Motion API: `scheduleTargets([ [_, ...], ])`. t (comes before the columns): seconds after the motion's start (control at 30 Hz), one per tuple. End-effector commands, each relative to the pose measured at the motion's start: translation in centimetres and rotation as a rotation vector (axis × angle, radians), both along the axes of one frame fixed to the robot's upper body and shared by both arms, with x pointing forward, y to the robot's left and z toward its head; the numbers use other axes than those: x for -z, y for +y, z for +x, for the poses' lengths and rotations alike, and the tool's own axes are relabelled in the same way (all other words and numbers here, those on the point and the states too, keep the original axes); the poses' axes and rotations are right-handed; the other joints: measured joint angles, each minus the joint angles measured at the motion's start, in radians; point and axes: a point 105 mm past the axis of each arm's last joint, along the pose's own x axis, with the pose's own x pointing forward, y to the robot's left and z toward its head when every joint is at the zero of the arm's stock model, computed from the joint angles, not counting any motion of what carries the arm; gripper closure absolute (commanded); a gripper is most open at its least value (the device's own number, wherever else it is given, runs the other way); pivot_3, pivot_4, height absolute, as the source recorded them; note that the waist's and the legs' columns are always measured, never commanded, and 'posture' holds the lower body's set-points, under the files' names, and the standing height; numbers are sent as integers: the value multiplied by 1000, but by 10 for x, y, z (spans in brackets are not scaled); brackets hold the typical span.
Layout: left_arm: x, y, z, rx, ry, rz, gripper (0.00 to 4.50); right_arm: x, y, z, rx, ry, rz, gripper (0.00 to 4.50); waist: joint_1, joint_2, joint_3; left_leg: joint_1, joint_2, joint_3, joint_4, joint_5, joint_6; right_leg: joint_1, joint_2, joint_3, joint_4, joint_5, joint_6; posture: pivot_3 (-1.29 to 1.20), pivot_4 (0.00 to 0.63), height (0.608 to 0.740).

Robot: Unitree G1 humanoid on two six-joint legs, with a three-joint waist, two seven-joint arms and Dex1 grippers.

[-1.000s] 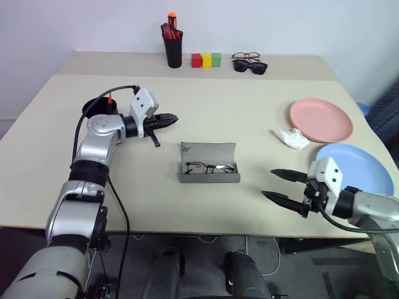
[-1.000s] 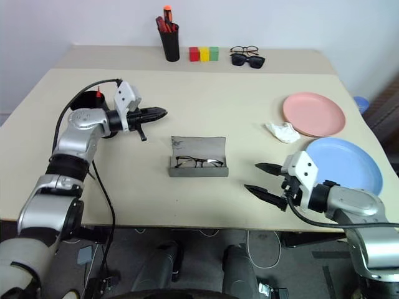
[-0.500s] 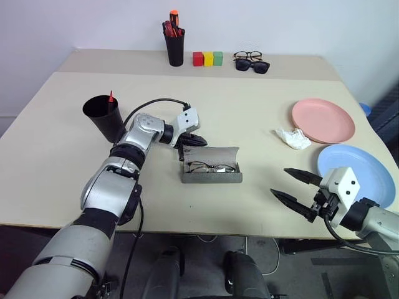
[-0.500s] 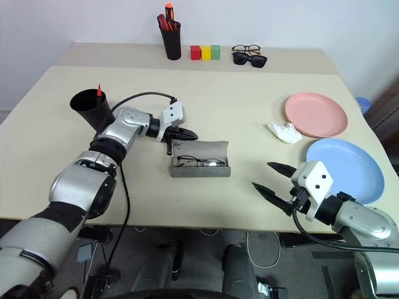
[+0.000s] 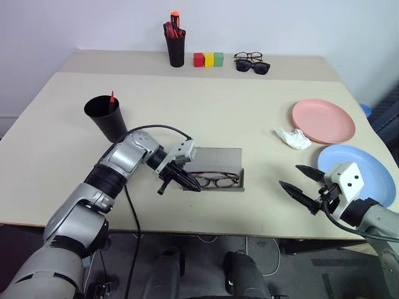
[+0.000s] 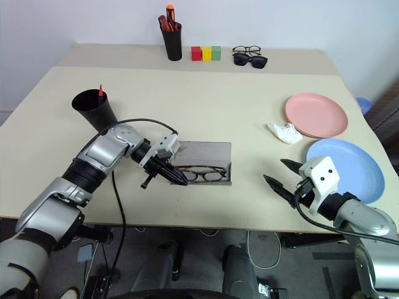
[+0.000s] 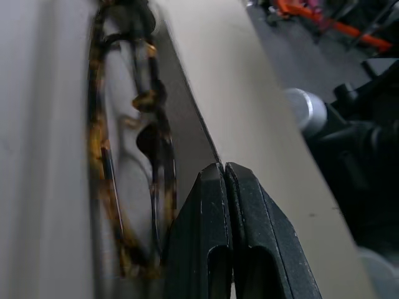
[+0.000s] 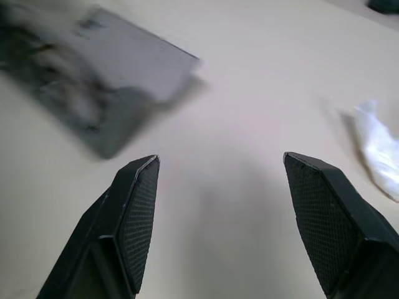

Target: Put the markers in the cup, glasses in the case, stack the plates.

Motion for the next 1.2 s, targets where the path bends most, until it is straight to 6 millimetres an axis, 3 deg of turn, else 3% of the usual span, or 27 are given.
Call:
scheduleTargets([
  [0.03, -38, -2, 19, -84, -96, -88, 4453, -12, -5, 2, 15, -52, -7, 1275, -4, 0, 0, 0, 0, 0, 0, 0, 0, 0, 0, 0, 0, 0, 0, 0, 150, 740],
  [0.27, -65, -9, 60, -278, -229, -185, 4453, -13, -2, 8, 9, -62, -6, 1275, -7, 0, 0, 1, 0, 0, 0, 0, 0, 0, 0, 0, 2, 0, 1, 0, 150, 740],
  [0.47, -61, -30, 93, -399, -422, -151, 4453, -17, 3, 9, 2, -66, -2, 1275, -3, 0, 0, 1, 0, 0, 0, 0, 0, 0, 0, 0, 1, 2, 5, 0, 150, 740],
  [0.6, -53, -46, 102, -394, -534, -101, 4453, -19, 5, 8, 11, -73, -1, 1275, -4, -1, 0, 0, -1, 0, 0, 0, 0, 0, 0, 0, 1, 2, 5, 0, 150, 740],
  [0.8, -32, -59, 95, -301, -520, -28, 4453, -22, 9, 1, 24, -73, 3, 1275, -8, -1, 0, 0, -1, 1, 0, 0, 0, 0, 0, 0, 1, 2, 6, 0, 150, 740],
  [0.93, -22, -53, 83, -193, -429, 24, 4453, -24, 11, -10, -12, -61, 10, 1275, -6, -1, 0, 1, 0, 0, 0, 0, 0, 0, 0, 0, 2, 2, 5, 0, 150, 740],
  [1.2, -24, -33, 63, -42, -277, 50, 4453, -30, 12, -37, -99, -45, 50, 1275, -7, -1, 0, 1, 0, 0, 0, 0, 0, 0, 0, 0, 1, 1, 5, 0, 150, 740],
])
